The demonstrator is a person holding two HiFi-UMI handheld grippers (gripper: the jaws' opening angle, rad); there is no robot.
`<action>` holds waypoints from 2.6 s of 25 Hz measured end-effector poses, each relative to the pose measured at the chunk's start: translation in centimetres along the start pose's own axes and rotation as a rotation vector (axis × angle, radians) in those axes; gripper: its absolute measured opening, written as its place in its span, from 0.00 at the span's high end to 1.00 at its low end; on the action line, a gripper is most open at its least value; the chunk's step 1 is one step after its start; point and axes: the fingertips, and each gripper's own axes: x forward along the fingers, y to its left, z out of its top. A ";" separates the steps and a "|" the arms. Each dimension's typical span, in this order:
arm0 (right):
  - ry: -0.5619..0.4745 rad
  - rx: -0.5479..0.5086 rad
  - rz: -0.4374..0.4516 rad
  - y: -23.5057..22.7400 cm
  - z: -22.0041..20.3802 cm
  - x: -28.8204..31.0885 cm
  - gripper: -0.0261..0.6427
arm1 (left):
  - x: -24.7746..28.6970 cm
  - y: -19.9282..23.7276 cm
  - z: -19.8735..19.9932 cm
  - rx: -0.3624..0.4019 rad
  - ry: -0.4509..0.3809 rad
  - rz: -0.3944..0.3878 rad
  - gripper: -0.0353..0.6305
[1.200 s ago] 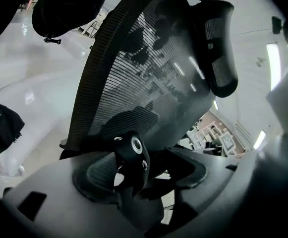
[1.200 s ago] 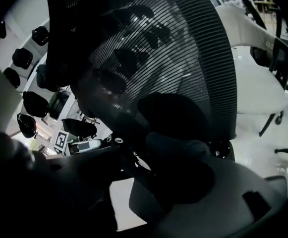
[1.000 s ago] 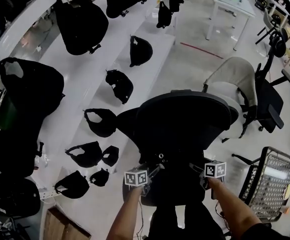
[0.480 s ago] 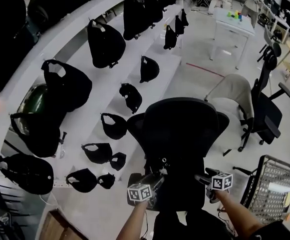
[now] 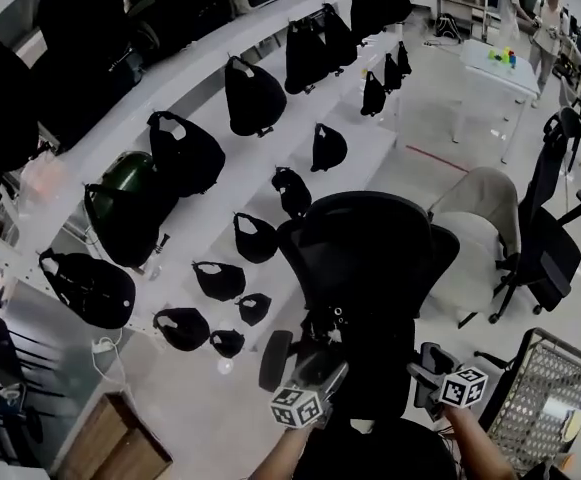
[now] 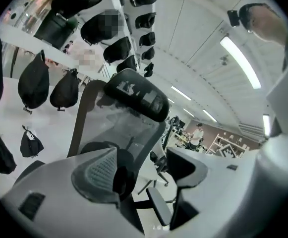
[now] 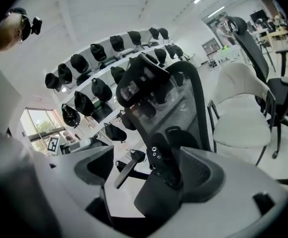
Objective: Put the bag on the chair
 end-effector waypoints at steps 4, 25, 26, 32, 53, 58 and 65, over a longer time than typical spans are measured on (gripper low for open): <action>0.026 -0.079 0.041 1.3 -0.1 -2.1 0.36 | -0.9 -4.4 1.6 0.071 -0.052 -0.010 0.51; -0.126 -0.232 0.115 7.5 2.1 -9.3 0.44 | -2.7 -17.8 -2.0 0.170 -0.067 -0.182 0.92; -0.129 -0.243 0.109 8.3 1.6 -9.7 0.44 | -3.1 -17.8 -2.1 0.176 -0.066 -0.193 0.93; -0.207 -0.244 0.022 14.7 -1.2 -11.5 0.49 | -8.8 -15.9 -1.5 0.230 -0.084 -0.208 0.93; -0.312 -0.375 -0.171 35.0 -12.5 -12.6 0.96 | -31.6 -10.4 -0.8 0.326 -0.173 -0.207 0.93; -0.329 -0.434 -0.173 37.2 -11.5 -12.7 0.96 | -34.1 -9.1 1.2 0.298 -0.240 -0.149 0.93; -0.323 -0.472 -0.187 38.3 -10.7 -12.8 0.96 | -35.1 -9.0 0.4 0.265 -0.241 -0.164 0.93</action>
